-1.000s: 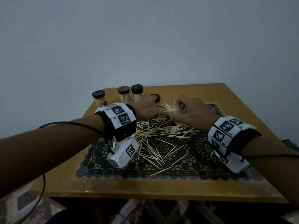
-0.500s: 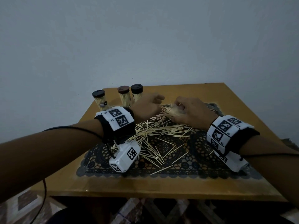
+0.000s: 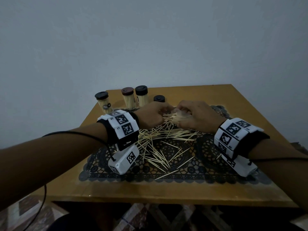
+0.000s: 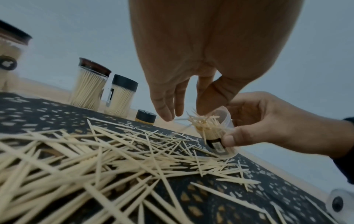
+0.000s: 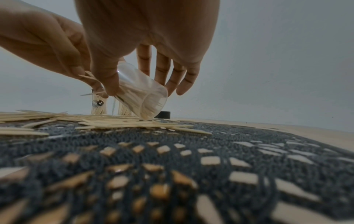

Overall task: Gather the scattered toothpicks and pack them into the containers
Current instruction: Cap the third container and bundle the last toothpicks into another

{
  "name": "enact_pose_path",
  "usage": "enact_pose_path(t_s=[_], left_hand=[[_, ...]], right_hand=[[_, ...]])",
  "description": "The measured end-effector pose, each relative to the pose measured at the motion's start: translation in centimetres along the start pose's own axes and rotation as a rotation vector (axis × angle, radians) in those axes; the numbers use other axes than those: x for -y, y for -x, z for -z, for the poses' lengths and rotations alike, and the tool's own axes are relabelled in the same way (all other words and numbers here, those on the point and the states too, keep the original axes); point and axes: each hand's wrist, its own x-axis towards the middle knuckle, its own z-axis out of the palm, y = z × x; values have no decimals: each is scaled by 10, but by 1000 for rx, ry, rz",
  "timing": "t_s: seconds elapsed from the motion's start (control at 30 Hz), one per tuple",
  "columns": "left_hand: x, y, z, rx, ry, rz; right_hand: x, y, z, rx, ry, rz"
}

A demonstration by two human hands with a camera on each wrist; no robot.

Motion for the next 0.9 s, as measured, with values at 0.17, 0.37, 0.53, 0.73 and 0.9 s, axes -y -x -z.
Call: enact_pose_path(t_s=[0.17, 0.37, 0.53, 0.73, 0.9], left_hand=[[-3, -1, 4, -89, 52, 41], [4, -3, 0, 40, 10, 55], [9, -5, -5, -102, -10, -27], [11, -8, -6, -146, -124, -131], [15, -10, -5, 95, -69, -130]], right_hand=[[3, -1, 0, -19, 4, 1], [1, 0, 2, -28, 25, 9], [2, 0, 1, 10, 26, 7], [5, 0, 1, 12, 31, 17], [2, 0, 0, 9, 1, 12]])
